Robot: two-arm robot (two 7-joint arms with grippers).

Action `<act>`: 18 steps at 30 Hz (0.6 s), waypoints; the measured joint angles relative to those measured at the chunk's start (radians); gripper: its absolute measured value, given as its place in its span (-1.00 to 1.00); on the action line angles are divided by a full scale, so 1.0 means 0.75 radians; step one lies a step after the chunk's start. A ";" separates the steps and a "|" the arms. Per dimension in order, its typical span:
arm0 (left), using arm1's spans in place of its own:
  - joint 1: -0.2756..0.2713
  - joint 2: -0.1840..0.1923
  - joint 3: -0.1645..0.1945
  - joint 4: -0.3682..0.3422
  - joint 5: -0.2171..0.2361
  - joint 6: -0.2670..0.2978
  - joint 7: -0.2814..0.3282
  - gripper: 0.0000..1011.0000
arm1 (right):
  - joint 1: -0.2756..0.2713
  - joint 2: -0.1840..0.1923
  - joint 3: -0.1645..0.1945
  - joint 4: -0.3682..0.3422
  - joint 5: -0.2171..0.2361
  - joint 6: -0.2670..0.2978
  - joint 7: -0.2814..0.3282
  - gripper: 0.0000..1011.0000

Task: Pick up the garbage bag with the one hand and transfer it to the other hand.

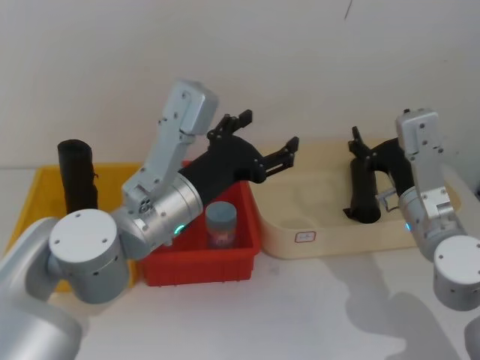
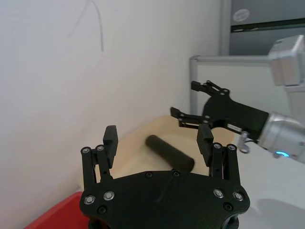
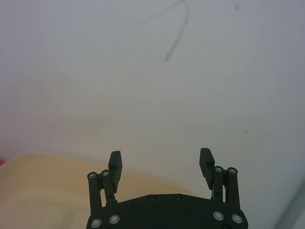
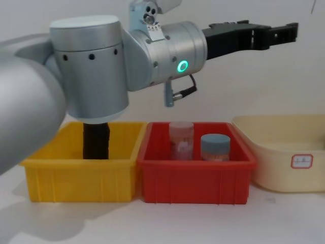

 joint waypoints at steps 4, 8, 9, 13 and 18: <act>0.033 0.033 -0.009 -0.062 0.040 -0.004 0.046 0.98 | -0.033 0.008 -0.023 -0.051 -0.005 -0.002 0.041 0.98; 0.085 0.081 -0.029 -0.150 0.086 -0.005 0.102 0.98 | -0.064 0.012 -0.047 -0.101 -0.004 0.009 0.088 0.98; 0.098 0.089 -0.033 -0.164 0.094 -0.005 0.111 0.98 | -0.076 0.012 -0.053 -0.117 -0.001 0.018 0.106 0.98; 0.164 0.147 -0.066 -0.261 0.136 -0.013 0.168 0.98 | -0.102 0.007 -0.075 -0.165 0.016 0.055 0.155 0.98; 0.244 0.207 -0.109 -0.354 0.176 -0.034 0.225 0.98 | -0.132 -0.008 -0.094 -0.220 0.054 0.121 0.221 0.98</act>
